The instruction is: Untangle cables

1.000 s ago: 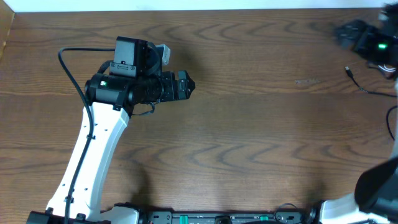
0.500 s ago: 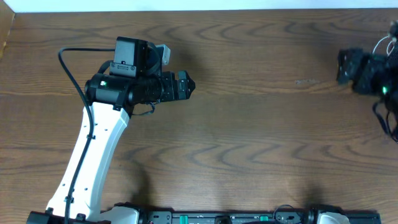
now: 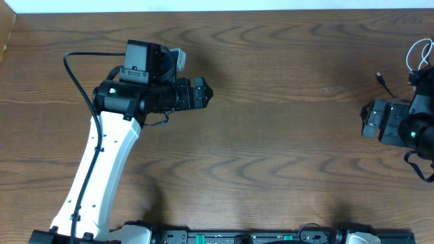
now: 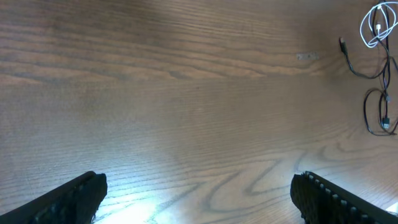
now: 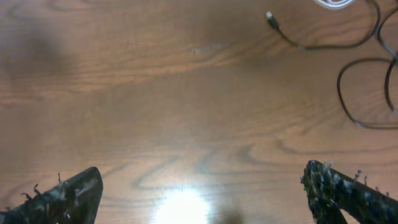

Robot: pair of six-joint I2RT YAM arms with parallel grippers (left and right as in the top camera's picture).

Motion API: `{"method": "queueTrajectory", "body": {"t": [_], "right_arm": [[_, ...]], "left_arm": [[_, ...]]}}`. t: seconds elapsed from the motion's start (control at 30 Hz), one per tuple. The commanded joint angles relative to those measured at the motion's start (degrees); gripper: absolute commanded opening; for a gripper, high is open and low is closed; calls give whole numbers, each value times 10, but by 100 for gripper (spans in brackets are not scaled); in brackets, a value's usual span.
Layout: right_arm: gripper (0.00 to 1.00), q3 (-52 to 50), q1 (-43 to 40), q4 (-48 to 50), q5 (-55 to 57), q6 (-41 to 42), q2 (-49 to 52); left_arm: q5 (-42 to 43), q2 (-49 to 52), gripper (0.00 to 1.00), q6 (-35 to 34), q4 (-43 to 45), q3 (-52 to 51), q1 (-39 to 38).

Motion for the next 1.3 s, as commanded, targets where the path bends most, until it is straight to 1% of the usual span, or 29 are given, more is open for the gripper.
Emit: {"method": "queueTrajectory", "body": {"t": [0.0,0.03,0.13,0.2,0.27,0.3,0.47,0.57,0.7,0.9,1.0,1.1,1.27], "right_arm": [[99,3,3,-14,5,-5,-2],[99,2,3,-10,4,-4,-3],[99,-25,3,67,3,0,-26],[99,-69,3,140,-7,1,-54],[99,-130,3,223,-18,1,-87],[99,-188,3,301,-24,1,-116],[99,-392,3,527,-62,0,-218],[99,-488,7,614,-78,-29,-269],[99,-602,35,686,-80,-95,-346],[99,-755,44,788,-80,-102,-451],[99,-813,51,822,-79,-102,-502],[99,-857,58,835,-77,-104,-548],[99,-908,59,857,-77,-104,-592]], "left_arm": [[-7,-6,99,5,0,-2,1],[-7,-6,99,5,0,-2,1],[-7,-6,99,5,0,-2,1],[-7,-6,99,5,0,-2,1],[-7,-6,99,5,0,-2,1],[-7,-6,99,5,0,-2,1],[-7,-6,99,5,0,-2,1],[-7,-6,99,5,0,-2,1],[-7,-6,99,5,0,-2,1],[-7,-6,99,5,0,-2,1],[-7,-6,99,5,0,-2,1],[-7,-6,99,5,0,-2,1],[-7,-6,99,5,0,-2,1]]}}
